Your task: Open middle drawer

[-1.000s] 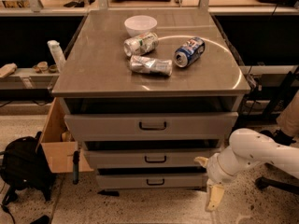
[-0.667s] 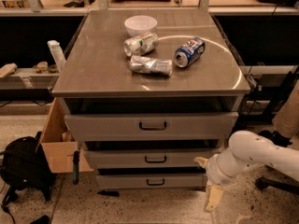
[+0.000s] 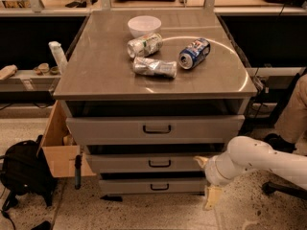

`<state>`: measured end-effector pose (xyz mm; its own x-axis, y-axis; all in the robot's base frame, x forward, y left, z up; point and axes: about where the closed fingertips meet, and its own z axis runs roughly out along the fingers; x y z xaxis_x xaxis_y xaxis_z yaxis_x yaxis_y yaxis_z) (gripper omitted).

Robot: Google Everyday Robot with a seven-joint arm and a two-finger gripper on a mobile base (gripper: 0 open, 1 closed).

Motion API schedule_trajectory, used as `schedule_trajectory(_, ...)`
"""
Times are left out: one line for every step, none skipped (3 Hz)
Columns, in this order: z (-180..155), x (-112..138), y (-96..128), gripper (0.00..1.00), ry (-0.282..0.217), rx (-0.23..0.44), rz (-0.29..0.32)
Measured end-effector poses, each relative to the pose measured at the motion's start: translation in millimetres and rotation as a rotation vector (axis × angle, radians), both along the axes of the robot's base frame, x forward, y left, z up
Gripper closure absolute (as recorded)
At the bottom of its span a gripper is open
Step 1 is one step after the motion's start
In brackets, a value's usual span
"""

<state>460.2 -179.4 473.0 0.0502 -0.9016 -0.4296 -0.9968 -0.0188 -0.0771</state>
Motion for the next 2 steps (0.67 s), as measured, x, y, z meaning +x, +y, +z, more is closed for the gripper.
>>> schedule_trajectory(-2.6,17.1,5.8,0.0,-0.046,-0.002,0.015)
schedule_trajectory(-4.9,32.5,8.8,0.0,-0.075,-0.004,0.025)
